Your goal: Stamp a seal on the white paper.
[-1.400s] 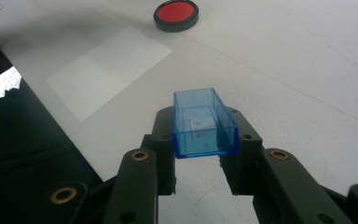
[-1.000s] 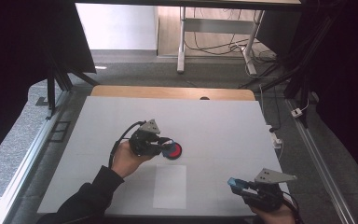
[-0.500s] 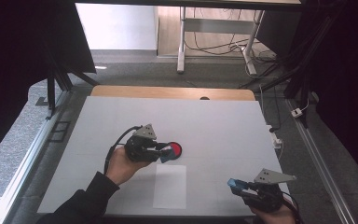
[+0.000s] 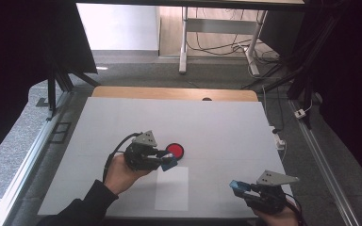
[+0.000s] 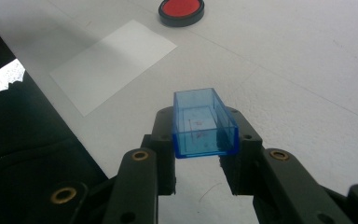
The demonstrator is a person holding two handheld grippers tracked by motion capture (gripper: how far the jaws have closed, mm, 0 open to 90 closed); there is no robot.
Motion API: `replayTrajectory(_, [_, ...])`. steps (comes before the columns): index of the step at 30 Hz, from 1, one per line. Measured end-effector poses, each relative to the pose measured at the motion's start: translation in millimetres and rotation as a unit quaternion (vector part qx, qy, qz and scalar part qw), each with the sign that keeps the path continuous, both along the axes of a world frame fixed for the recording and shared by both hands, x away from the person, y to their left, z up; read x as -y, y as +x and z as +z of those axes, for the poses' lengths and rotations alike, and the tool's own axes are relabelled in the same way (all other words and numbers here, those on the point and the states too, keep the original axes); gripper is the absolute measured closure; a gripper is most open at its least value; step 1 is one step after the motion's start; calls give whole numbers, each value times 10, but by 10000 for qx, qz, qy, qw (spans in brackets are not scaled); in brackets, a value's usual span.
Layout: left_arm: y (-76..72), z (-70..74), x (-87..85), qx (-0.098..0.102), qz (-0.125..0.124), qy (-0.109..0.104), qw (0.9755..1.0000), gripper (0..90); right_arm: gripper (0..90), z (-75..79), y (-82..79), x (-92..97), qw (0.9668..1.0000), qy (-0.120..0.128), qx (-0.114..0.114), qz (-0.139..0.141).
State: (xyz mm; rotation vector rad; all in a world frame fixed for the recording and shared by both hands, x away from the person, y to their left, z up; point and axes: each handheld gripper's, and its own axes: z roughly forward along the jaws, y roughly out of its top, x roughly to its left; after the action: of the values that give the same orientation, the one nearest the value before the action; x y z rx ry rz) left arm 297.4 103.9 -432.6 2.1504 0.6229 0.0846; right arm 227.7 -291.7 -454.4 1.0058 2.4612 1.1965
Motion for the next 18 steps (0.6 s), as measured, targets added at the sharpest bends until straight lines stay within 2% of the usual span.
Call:
replayTrajectory(12, [-84, -58, 24, 29, 6, 92, 10000, 704, 684, -4, 3, -6, 10000, 16, -4, 9])
replayTrajectory(18, [-98, -130, 62, -55, -44, 159, 9998, 705, 683, -3, 6, -5, 10000, 17, -7, 3])
